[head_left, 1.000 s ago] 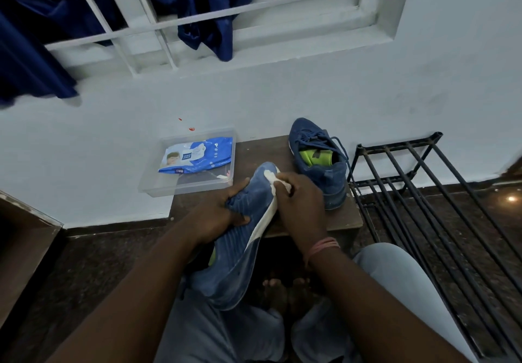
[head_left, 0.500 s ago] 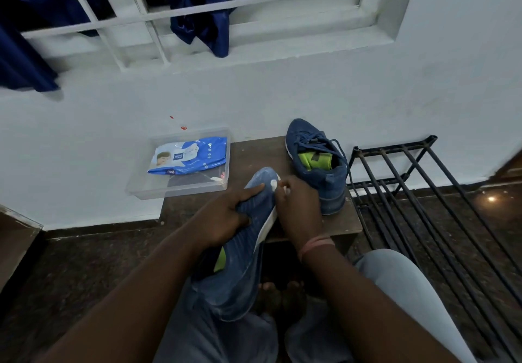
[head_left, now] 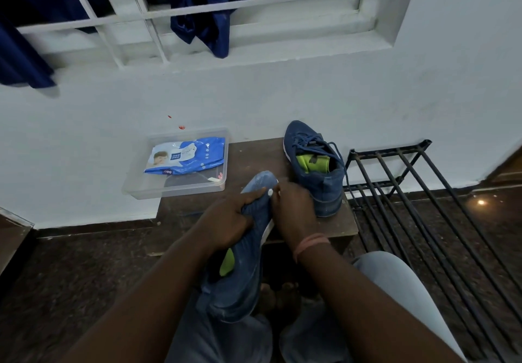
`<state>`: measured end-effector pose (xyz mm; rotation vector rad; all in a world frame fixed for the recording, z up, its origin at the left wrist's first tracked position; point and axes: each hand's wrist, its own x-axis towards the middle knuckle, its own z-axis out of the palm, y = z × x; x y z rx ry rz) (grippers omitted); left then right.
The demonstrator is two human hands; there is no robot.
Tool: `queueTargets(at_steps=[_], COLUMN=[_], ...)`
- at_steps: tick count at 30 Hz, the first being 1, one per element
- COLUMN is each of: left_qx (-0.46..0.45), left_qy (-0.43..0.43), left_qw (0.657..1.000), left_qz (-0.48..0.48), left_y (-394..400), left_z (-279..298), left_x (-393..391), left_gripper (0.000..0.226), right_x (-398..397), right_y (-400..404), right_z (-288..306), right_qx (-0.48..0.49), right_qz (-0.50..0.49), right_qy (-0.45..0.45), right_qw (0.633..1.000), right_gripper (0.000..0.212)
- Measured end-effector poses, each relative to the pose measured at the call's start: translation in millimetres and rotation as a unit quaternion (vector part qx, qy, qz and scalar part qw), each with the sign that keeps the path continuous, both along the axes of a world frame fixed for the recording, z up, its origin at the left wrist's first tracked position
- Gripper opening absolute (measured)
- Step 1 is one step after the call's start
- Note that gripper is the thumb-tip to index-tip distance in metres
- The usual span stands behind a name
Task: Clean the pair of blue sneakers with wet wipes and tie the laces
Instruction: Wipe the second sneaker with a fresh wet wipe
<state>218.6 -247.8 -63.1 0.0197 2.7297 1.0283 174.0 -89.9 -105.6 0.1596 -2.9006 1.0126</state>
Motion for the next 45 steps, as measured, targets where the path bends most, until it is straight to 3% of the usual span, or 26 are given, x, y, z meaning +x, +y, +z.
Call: queueTargets(at_steps=[3, 6, 10, 13, 15, 16, 18, 20, 26, 29, 33, 36, 39, 42, 45], left_qx=[-0.035, -0.079, -0.131, -0.104, -0.092, -0.093, -0.098, -0.136, -0.2, -0.183, -0.194, -0.194, -0.205, -0.197, -0.203], left_qy=[0.01, 0.033, 0.003, 0.006, 0.051, 0.045, -0.02, -0.061, -0.012, 0.007, 0.039, 0.045, 0.05, 0.035, 0.021], left_qw=[0.999, 0.996, 0.988, 0.989, 0.994, 0.994, 0.988, 0.981, 0.977, 0.98, 0.978, 0.979, 0.976, 0.978, 0.978], left_qz=[-0.02, -0.034, -0.082, -0.103, -0.022, 0.037, 0.12, 0.127, 0.074, 0.078, 0.065, 0.053, 0.054, 0.05, 0.037], left_y=[6, 11, 11, 17, 26, 31, 36, 36, 18, 12, 8, 7, 7, 5, 5], left_z=[-2, -3, 4, 5, -5, -12, -21, -23, -25, -25, -31, -31, -32, -31, -29], left_x=[4, 8, 10, 5, -1, -5, -14, -20, -32, -33, -32, -34, -34, -35, -37], left_gripper=[0.07, 0.064, 0.068, 0.057, 0.053, 0.062, 0.088, 0.101, 0.043, 0.041, 0.04, 0.039, 0.04, 0.037, 0.037], right_x=[35, 50, 53, 62, 60, 57, 54, 54, 48, 40, 20, 12, 9, 6, 7], right_y=[7, 15, 27, 33, 33, 34, 35, 35, 41, 37, 18, 8, 1, -2, -7], right_z=[-9, -16, -22, -33, -36, -33, -29, -29, -26, -18, -22, -19, -16, -17, -19], right_qx=[-0.029, -0.075, -0.224, -0.322, -0.311, -0.301, -0.28, -0.242, -0.228, -0.207, -0.028, 0.038, 0.059, 0.04, 0.014], right_qz=[0.034, 0.049, -0.002, -0.043, -0.039, -0.027, 0.011, 0.052, 0.0, -0.034, 0.033, 0.06, 0.069, 0.008, -0.014], right_qy=[-0.038, -0.035, -0.054, -0.094, -0.065, -0.044, -0.013, 0.0, -0.003, 0.046, 0.044, 0.058, 0.068, 0.079, 0.081], right_qw=[0.998, 0.995, 0.973, 0.941, 0.947, 0.952, 0.96, 0.969, 0.974, 0.977, 0.998, 0.996, 0.994, 0.996, 0.996], right_gripper=[0.034, 0.032, 0.024, 0.011, 0.024, 0.027, 0.027, 0.031, 0.022, 0.017, 0.014, 0.015, 0.011, 0.006, 0.013])
